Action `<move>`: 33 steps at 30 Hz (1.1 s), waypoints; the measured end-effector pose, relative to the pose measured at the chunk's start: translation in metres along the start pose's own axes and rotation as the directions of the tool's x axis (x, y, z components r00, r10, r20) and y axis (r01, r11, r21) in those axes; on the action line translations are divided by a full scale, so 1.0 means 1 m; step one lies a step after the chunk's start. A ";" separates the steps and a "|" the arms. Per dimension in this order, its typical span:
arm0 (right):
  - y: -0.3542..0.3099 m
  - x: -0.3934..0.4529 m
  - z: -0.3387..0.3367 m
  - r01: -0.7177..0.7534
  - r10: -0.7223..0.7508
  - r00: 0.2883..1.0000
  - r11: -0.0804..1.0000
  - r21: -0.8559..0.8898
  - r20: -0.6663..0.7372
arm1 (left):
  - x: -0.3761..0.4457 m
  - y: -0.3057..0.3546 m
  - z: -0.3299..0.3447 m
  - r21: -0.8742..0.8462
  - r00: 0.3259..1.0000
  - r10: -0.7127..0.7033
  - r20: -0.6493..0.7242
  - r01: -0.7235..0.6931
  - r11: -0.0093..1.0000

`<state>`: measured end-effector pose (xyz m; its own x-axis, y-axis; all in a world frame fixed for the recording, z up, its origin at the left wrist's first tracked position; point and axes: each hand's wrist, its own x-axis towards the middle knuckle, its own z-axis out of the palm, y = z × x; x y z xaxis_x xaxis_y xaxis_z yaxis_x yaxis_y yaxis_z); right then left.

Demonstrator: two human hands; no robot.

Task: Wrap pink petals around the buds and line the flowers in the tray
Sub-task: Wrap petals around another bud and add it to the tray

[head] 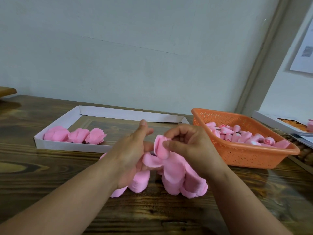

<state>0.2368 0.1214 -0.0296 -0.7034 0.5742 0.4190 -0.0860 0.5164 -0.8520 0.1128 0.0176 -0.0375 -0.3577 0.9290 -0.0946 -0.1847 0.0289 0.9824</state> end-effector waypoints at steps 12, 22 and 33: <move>0.002 0.001 -0.001 -0.080 0.081 0.997 0.991 0.106 0.000 | 0.006 -0.009 -0.002 -0.002 0.998 0.002 0.064 -0.002 1.000; -0.005 -0.003 0.005 -0.082 0.082 0.997 0.995 -0.054 -0.012 | 0.009 -0.013 -0.004 0.128 1.000 -0.001 0.015 -0.001 0.992; 0.005 0.004 -0.002 -0.137 0.133 0.932 0.990 0.012 -0.336 | 0.006 -0.003 0.002 -0.441 0.991 -0.093 0.092 0.124 0.889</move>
<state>0.2346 0.1275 -0.0311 -0.4302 0.8177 0.3825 0.0026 0.4249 -0.9053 0.1131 0.0238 -0.0411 -0.2536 0.9522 -0.1705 -0.6123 -0.0216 0.7903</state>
